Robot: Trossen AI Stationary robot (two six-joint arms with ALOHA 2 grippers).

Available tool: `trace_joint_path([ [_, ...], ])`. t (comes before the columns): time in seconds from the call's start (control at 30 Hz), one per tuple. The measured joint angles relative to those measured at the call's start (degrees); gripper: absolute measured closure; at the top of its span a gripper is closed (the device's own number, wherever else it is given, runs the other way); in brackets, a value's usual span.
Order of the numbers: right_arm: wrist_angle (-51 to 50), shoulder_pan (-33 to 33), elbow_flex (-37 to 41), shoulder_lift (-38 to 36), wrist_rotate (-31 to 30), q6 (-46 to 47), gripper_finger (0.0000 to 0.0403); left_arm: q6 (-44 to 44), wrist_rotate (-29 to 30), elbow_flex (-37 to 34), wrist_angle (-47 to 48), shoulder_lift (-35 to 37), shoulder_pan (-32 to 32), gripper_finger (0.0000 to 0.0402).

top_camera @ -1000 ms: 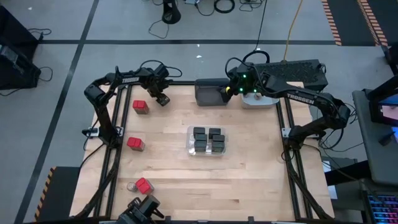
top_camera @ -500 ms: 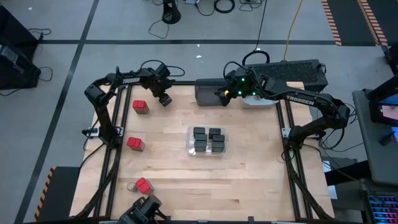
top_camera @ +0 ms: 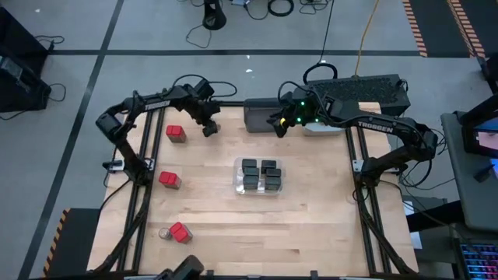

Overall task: Sort spices by type
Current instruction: Put the brown seasoning into the gray bin

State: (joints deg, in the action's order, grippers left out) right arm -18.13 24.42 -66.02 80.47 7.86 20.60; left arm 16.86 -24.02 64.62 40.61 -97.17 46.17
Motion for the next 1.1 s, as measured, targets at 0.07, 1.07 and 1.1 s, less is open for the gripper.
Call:
trace_joint_path([
  [0.07,0.77,-0.90,0.00,0.24,-0.02,-1.72,0.0282,0.35,-5.76,0.00,-0.18,2.80,-0.75,0.0207],
  [1.07,-14.06,-4.57,-0.02,-2.76,-0.76,0.35,0.0282,-5.95,6.90,0.04,-9.15,7.14,-18.26,0.0207],
  [1.1,-13.85,-4.93,-0.02,-2.69,-1.01,0.31,0.0282,-5.92,7.78,0.04,-8.00,6.52,-18.34,0.0207],
])
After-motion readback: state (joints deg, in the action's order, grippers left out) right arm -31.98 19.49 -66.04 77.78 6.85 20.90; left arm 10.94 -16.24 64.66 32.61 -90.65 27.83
